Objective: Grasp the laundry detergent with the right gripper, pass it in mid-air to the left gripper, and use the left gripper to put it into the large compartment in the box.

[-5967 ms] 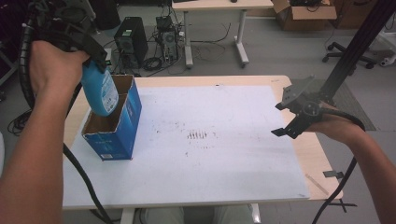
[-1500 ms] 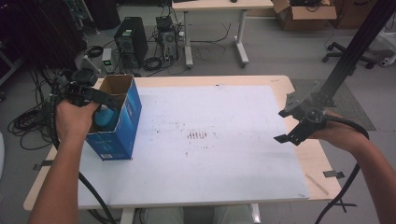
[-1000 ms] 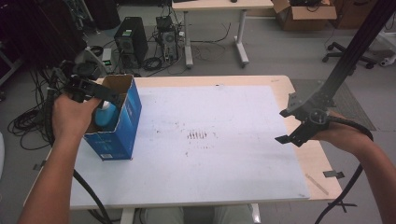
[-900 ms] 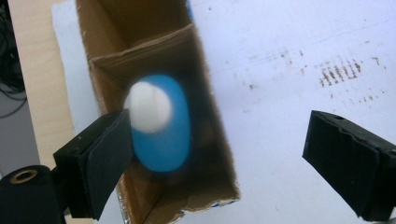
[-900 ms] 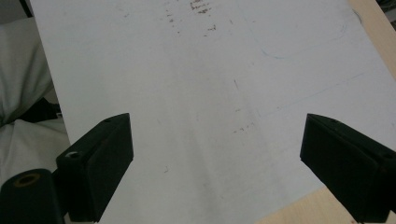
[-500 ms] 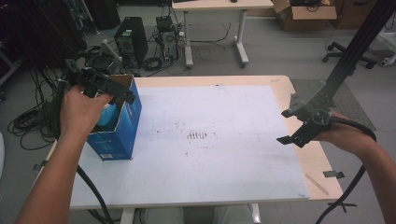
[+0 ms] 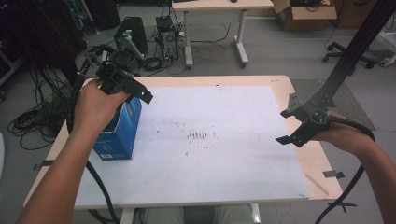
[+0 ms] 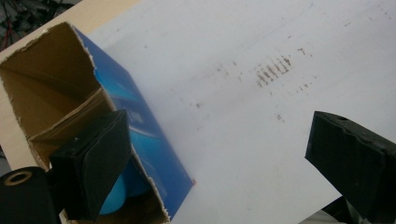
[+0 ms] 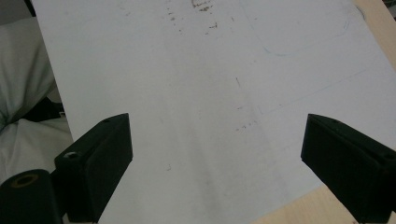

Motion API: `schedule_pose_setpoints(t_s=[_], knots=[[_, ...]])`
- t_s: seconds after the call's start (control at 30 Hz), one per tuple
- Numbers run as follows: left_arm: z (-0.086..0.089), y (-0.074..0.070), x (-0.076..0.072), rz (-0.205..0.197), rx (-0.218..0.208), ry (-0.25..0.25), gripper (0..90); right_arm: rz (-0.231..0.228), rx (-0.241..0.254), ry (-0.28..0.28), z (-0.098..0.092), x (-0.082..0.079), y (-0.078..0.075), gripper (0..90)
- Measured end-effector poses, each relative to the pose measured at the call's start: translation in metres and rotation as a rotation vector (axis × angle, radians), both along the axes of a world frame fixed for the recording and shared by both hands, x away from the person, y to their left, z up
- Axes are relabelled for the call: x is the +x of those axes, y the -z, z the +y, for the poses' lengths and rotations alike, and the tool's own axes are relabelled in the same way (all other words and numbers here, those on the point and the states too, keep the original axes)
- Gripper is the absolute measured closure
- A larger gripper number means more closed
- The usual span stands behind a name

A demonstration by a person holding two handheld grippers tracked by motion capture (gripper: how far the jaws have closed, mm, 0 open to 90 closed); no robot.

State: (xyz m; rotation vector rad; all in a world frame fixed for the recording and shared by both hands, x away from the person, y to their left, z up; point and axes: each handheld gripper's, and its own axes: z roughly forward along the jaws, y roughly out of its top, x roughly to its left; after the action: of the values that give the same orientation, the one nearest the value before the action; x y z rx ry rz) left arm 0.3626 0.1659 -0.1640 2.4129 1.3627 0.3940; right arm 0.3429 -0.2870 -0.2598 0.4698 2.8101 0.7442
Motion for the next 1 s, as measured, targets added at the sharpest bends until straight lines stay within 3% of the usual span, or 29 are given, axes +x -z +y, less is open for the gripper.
schedule_pose_setpoints(t_s=[0.43,0.83,1.0], knots=[[-0.030,0.005,-0.001,0.003,0.029,0.165,7.3,0.009,-0.004,0.017,0.000,0.005,0.000,8.4],[-0.053,0.017,-0.005,0.045,0.054,0.345,7.4,0.008,-0.005,0.019,0.001,0.007,0.001,8.3],[-0.062,0.021,-0.008,0.048,0.063,0.395,7.6,0.011,-0.008,0.020,0.002,0.009,0.002,8.2]])
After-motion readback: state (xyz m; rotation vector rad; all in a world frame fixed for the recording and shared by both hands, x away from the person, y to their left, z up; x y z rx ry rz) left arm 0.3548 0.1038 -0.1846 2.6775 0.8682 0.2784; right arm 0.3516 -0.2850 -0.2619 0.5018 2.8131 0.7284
